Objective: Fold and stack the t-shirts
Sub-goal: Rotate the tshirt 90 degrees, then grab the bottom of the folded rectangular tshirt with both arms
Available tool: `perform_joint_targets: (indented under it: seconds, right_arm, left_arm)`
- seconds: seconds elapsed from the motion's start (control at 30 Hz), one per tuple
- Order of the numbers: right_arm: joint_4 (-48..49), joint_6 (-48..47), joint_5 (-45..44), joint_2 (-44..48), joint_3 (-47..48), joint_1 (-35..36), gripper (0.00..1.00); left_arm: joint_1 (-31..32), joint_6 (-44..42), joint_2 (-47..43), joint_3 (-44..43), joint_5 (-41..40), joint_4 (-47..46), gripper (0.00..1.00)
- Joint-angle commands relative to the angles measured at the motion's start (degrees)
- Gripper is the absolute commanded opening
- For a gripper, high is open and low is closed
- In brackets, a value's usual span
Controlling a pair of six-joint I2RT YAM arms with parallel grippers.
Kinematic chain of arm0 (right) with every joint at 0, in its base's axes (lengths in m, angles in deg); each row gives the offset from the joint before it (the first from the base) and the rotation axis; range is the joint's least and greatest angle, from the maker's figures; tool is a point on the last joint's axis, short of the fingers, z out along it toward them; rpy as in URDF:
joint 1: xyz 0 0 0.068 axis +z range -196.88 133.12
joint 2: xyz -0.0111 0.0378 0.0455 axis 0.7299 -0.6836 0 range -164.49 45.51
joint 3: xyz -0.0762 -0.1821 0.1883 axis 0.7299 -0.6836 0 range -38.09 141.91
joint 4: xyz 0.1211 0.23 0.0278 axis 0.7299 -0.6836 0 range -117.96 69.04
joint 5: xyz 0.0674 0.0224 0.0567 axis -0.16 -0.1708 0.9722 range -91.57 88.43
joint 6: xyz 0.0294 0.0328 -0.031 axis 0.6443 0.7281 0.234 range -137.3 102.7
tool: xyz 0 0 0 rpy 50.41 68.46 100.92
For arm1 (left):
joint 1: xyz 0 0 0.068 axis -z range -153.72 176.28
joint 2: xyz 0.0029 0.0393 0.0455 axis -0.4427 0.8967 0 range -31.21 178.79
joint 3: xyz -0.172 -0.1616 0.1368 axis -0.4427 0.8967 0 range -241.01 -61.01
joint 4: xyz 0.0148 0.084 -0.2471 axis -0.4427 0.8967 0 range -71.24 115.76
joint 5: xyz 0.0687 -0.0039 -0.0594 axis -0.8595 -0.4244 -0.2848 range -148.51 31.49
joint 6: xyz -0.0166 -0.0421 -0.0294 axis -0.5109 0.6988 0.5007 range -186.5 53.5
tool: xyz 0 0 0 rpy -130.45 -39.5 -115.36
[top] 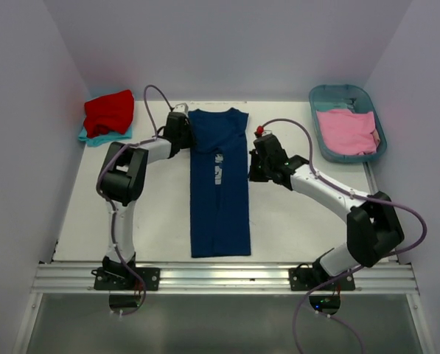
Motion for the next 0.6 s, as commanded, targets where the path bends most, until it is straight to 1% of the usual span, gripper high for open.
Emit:
perform_joint_targets:
  seconds: [0.0, 0.03, 0.07, 0.1, 0.13, 0.17, 0.2, 0.23, 0.27, 0.3, 0.33, 0.4, 0.43, 0.47, 0.53, 0.57]
  right_arm:
    - [1.68, -1.28, 2.52, 3.83, -2.27, -0.16, 0.02]
    - [1.68, -1.28, 2.61, 5.31, -3.76, -0.16, 0.09]
    - [1.59, -0.93, 3.92, 6.37, -4.73, -0.25, 0.16]
    - [1.76, 0.03, 4.72, 7.43, -5.96, -0.17, 0.31]
    - [2.2, 0.56, 5.77, 9.79, -8.93, 0.01, 0.37]
    - [2.9, 1.17, 7.43, 11.03, -10.53, 0.01, 0.41]
    - [2.65, 1.7, 7.8, 12.08, -11.93, 0.19, 0.45]
    - [2.38, 2.67, 7.89, 14.79, -14.73, 0.45, 0.48]
    - [1.86, 3.2, 8.24, 16.12, -16.15, 1.15, 0.5]
    - [1.68, 4.59, 8.76, 17.79, -17.73, 1.85, 0.52]
    - [1.59, 5.3, 8.94, 19.29, -20.53, 3.25, 0.55]
    - [0.54, 6.97, 8.95, 23.51, -23.1, 5.19, 0.57]
    - [0.28, 8.98, 8.77, 24.65, -25.46, 7.37, 0.57]
    - [-0.16, 10.05, 8.77, 25.79, -26.44, 8.61, 0.6]
    - [0.01, 14.87, 9.46, 28.78, -29.42, 11.51, 0.62]
    - [0.44, 14.89, 9.82, 28.79, -30.31, 12.48, 0.62]
  left_arm:
    - [-0.62, -1.36, -7.83, -0.38, 6.86, 1.22, 0.0]
    - [-0.62, -0.84, -10.57, 3.46, 7.74, 1.31, 0.0]
    - [-0.62, 0.56, -13.47, 6.19, 9.05, 1.31, 0.07]
    - [-0.54, 1.36, -19.68, 9.44, 9.76, 0.79, 0.13]
    - [-0.45, 1.98, -22.87, 16.69, 10.81, 0.09, 0.18]
    - [-0.36, 3.29, -26.04, 20.42, 12.04, -0.09, 0.27]
    - [0.07, 4.0, -31.9, 23.85, 12.49, 0.86, 0.34]
    - [0.34, 4.79, -34.66, 30.06, 13.19, 1.92, 0.39]
    - [0.6, 6.1, -37.21, 32.91, 14.67, 3.15, 0.43]
    - [1.74, 6.55, -41.84, 35.55, 14.86, 6.9, 0.45]
    - [2.71, 7.07, -44.06, 40.53, 14.86, 9.63, 0.48]
    - [6.12, 9.18, -49.76, 45.48, 16.61, 13.16, 0.52]
    - [7.45, 10.06, -51.37, 49.6, 17.41, 14.31, 0.54]
    - [8.85, 12.16, -52.77, 51.55, 19.15, 15.28, 0.56]
    - [14.2, 15.06, -58.21, 56.2, 21.1, 18.43, 0.57]
    - [14.23, 16.04, -58.24, 57.36, 21.45, 18.45, 0.57]
